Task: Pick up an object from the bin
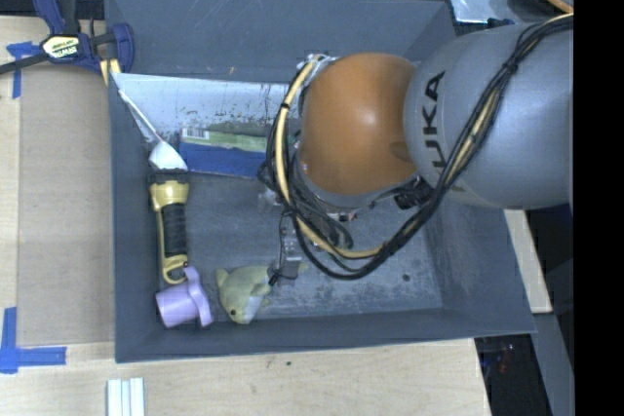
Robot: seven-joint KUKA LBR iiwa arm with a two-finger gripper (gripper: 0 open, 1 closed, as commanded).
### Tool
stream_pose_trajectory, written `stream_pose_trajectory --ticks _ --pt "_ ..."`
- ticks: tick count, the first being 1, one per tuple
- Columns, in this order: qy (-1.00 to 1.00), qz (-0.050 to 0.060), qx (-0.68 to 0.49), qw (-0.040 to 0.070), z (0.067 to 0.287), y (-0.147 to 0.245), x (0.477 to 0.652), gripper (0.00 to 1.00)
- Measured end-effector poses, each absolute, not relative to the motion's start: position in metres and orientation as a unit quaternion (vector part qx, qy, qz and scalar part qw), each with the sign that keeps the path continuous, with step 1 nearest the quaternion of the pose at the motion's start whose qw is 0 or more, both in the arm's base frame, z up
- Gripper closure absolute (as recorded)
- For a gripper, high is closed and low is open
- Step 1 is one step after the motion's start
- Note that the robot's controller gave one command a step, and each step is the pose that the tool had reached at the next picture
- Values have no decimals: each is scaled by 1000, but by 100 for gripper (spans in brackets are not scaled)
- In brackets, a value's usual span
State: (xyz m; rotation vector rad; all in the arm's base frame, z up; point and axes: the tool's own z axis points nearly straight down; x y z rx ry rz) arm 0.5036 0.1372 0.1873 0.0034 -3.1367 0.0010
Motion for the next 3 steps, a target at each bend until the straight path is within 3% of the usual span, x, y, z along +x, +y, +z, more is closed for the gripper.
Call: stream_pose_trajectory --ticks 1,2,3 --pt "-1000 0 0 -1 191 137 506 0" --pt "-944 0 329 -2 79 170 493 0" --pt "-998 -1 60 -3 109 161 487 0"
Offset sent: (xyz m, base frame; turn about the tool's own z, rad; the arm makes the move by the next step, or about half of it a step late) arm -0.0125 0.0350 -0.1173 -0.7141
